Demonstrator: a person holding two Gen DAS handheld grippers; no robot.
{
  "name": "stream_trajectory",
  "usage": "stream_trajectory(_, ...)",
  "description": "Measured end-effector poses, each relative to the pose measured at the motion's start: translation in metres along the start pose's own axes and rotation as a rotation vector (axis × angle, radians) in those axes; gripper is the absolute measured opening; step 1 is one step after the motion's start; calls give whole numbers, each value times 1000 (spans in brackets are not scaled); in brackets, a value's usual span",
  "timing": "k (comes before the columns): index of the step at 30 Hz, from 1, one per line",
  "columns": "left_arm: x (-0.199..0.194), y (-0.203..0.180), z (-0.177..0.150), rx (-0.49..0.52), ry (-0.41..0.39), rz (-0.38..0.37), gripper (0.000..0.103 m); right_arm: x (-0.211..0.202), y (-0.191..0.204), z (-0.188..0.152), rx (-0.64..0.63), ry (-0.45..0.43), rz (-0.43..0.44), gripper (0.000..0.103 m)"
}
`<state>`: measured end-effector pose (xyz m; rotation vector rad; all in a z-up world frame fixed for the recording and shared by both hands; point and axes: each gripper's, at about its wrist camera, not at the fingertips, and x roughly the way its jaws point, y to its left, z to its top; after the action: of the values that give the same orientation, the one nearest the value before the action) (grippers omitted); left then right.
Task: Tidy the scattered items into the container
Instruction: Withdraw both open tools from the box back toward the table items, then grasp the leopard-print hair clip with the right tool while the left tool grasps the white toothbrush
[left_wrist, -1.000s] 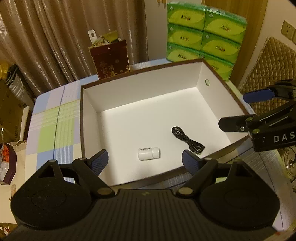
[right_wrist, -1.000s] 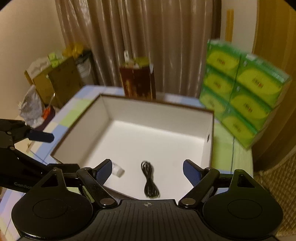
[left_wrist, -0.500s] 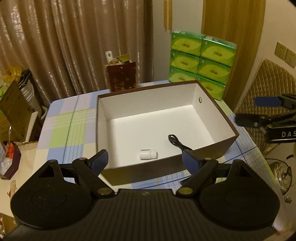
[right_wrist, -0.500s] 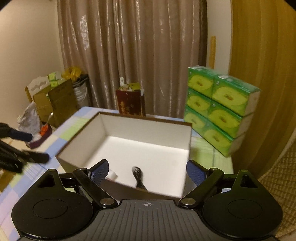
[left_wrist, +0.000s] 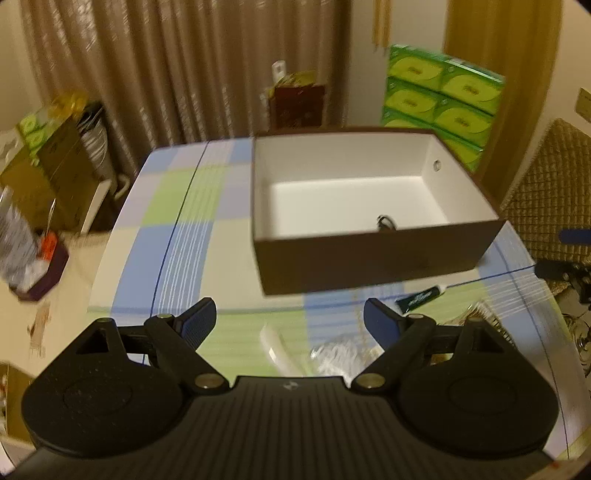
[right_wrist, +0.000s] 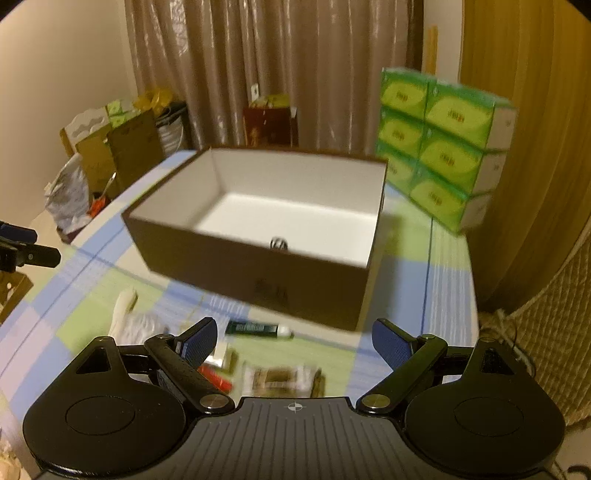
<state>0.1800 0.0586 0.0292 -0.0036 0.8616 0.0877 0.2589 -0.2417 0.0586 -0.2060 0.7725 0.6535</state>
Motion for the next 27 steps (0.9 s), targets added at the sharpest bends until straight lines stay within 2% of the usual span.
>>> stream_trajectory(6, 7, 8, -31, -41, 51, 22, 85, 11, 2, -30, -5, 53, -5, 88)
stream_trajectory(14, 24, 5, -63, -80, 114, 8, 84, 31, 2, -64, -14, 109, -29, 88)
stream_trajectory(25, 45, 6, -73, -86, 139, 7, 84, 62, -5, -78, -16, 161, -3, 59)
stream_trajectory(27, 50, 7, -74, -92, 145, 12, 84, 68, -6, -78, -15, 169, -4, 56)
